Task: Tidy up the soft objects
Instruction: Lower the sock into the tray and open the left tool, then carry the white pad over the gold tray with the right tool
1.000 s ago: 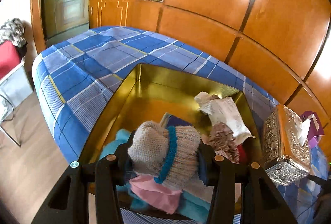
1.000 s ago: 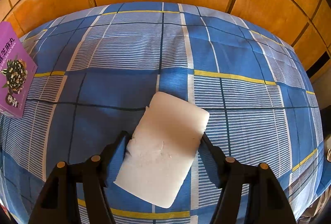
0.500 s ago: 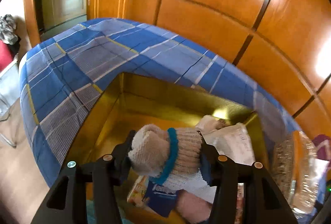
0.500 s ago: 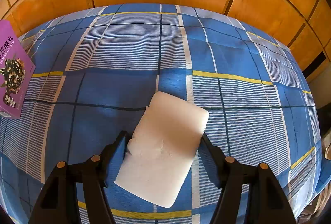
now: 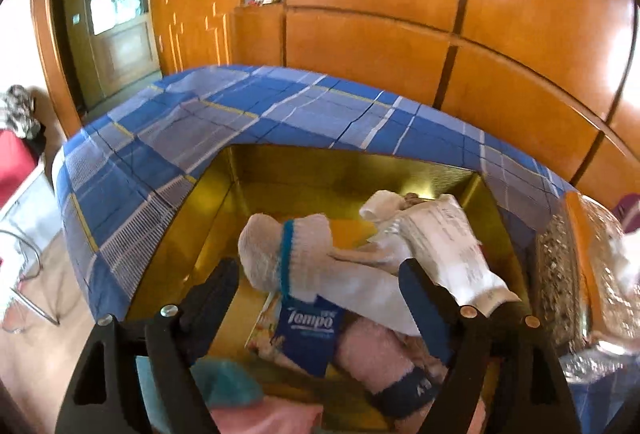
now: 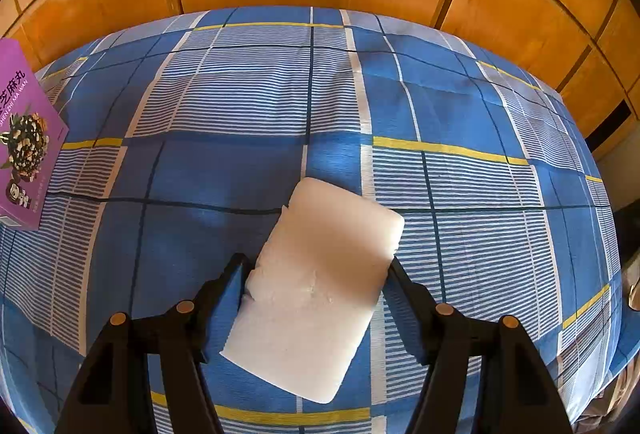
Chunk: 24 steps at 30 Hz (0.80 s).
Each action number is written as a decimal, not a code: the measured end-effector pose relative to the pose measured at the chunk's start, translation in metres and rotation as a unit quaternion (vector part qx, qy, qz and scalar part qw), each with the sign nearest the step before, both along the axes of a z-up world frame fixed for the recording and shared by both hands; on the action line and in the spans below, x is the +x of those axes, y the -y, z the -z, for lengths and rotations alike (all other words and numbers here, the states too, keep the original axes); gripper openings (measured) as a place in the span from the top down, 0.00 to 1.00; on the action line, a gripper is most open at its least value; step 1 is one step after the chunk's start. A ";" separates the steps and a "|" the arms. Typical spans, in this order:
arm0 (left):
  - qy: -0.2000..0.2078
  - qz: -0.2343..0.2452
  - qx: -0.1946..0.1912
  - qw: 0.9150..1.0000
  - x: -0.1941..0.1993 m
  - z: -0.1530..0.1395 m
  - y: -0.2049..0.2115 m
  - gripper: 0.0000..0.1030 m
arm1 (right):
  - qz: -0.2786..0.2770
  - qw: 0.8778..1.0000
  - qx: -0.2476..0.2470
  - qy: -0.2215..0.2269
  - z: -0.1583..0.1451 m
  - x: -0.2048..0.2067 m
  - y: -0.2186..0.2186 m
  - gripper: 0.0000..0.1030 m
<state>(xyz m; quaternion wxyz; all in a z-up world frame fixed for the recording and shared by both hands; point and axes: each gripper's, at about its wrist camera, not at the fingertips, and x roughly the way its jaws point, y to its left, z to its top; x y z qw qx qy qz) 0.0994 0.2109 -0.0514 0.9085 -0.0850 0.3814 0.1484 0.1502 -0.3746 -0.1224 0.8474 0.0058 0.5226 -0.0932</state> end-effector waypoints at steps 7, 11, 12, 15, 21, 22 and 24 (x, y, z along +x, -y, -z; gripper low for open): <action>0.017 0.036 0.016 0.999 -0.027 -0.015 0.023 0.19 | 0.000 1.000 -0.002 -0.001 0.000 0.001 0.000 0.35; 0.022 0.052 0.015 0.998 -0.043 -0.019 0.035 0.19 | 0.001 1.000 -0.002 -0.002 0.000 0.001 0.000 0.35; 0.022 0.056 0.013 0.998 -0.046 -0.020 0.038 0.19 | 0.002 1.000 -0.001 -0.002 0.000 0.001 0.000 0.35; 0.025 0.066 0.016 0.997 -0.054 -0.022 0.046 0.19 | 0.003 1.000 0.001 -0.002 0.000 0.001 0.001 0.35; 0.030 0.085 0.017 0.996 -0.066 -0.024 0.056 0.19 | 0.018 1.000 0.000 -0.002 0.000 0.000 -0.001 0.36; 0.031 0.089 0.020 0.995 -0.067 -0.024 0.058 0.19 | 0.022 1.000 -0.002 -0.002 0.000 -0.001 -0.002 0.36; 0.034 0.095 0.022 0.995 -0.069 -0.025 0.060 0.19 | 0.030 1.000 -0.006 -0.002 -0.001 -0.002 -0.005 0.37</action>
